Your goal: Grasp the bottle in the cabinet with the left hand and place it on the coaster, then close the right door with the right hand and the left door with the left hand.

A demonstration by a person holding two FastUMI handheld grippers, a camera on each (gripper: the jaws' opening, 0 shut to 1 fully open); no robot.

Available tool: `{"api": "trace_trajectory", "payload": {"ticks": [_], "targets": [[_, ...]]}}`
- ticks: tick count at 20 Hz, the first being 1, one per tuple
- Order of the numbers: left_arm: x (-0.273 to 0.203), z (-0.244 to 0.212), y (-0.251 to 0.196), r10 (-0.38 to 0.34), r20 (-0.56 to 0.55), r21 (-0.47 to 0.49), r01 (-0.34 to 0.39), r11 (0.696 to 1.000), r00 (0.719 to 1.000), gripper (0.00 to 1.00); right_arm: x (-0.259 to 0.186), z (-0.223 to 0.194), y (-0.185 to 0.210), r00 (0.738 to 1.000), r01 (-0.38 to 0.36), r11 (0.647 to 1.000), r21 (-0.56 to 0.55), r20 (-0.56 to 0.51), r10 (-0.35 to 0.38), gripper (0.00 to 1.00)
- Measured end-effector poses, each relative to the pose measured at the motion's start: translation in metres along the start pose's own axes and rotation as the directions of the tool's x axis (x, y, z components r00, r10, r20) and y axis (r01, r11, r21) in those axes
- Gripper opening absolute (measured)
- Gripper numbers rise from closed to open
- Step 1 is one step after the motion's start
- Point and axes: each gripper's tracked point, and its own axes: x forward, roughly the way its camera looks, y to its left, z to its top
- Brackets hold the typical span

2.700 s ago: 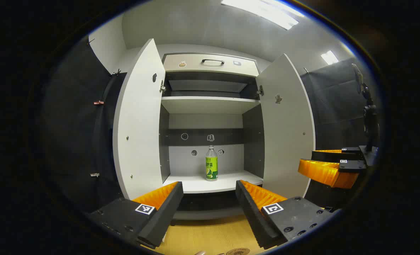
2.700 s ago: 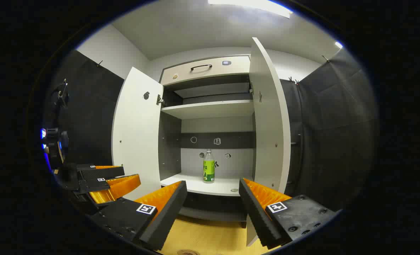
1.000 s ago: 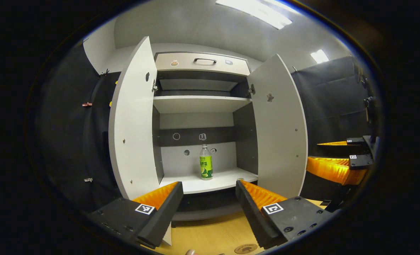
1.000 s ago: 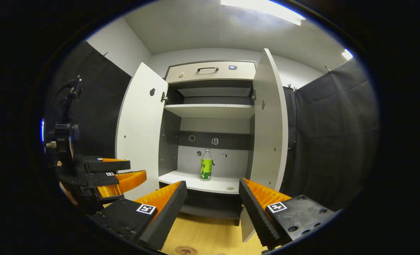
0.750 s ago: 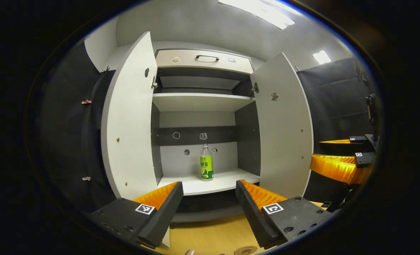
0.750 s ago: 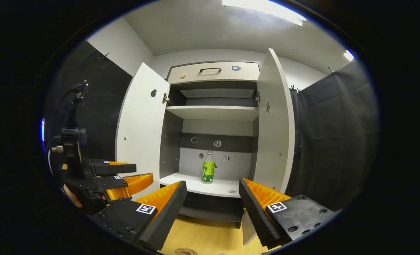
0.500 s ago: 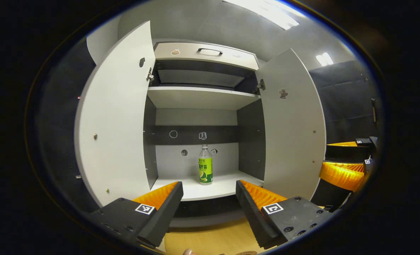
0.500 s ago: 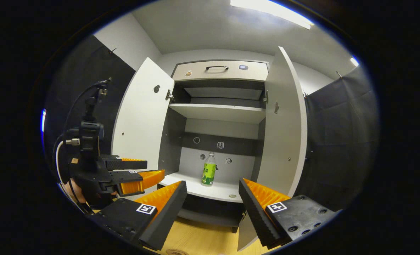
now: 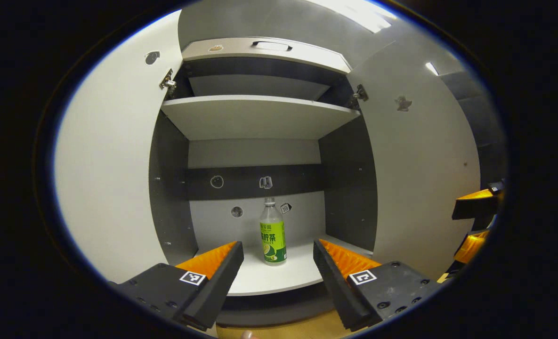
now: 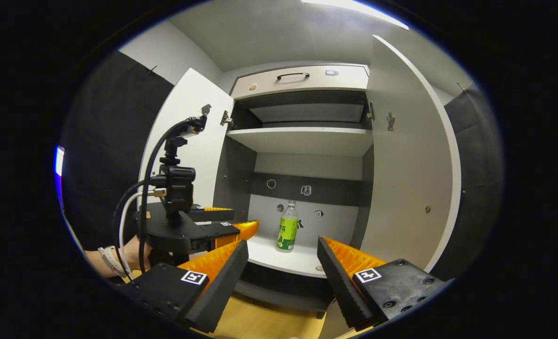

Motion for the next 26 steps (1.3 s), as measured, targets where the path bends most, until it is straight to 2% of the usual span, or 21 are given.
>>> {"api": "trace_trajectory", "payload": {"ticks": [5,11,12,14,15,16,17,24,26], "targets": [[0.064,-0.020,0.000,-0.024,-0.015,-0.012,0.023,1.000,1.000,0.95,0.022,-0.016,-0.013,1.000,-0.009,1.000,-0.025,-0.024,0.009,0.98],[0.132,-0.030,-0.001,-0.023,0.011,0.100,0.021,0.995,1.000,0.96,0.053,-0.041,-0.010,0.995,-0.060,0.998,0.001,-0.074,0.060,0.98],[0.140,-0.030,-0.001,-0.023,0.018,0.109,0.021,0.994,1.000,0.98,0.058,-0.043,-0.012,0.995,-0.061,0.998,-0.001,-0.078,0.061,0.98],[0.159,-0.034,-0.003,-0.029,0.023,0.117,0.026,0.993,0.999,0.95,0.068,-0.048,-0.016,0.995,-0.059,0.998,-0.005,-0.083,0.058,0.98],[0.167,-0.037,-0.002,-0.028,0.022,0.118,0.025,0.993,0.999,0.95,0.073,-0.049,-0.018,0.995,-0.057,0.998,-0.005,-0.087,0.056,0.98],[0.174,-0.039,0.000,-0.023,0.025,0.116,0.020,0.993,0.999,0.99,0.077,-0.051,-0.020,0.994,-0.056,0.998,-0.004,-0.090,0.056,0.98],[0.181,-0.040,0.001,-0.021,0.031,0.108,0.017,0.994,0.999,0.95,0.081,-0.052,-0.021,0.994,-0.057,0.998,-0.002,-0.091,0.057,0.98],[0.216,-0.061,0.024,0.032,0.035,0.099,-0.036,0.994,0.999,0.94,0.105,-0.066,-0.024,0.991,-0.082,0.997,-0.003,-0.104,0.081,0.98],[0.220,-0.059,0.025,0.022,0.050,0.080,-0.026,0.996,0.998,0.94,0.111,-0.069,-0.024,0.990,-0.088,0.996,0.009,-0.108,0.089,0.98]]}}
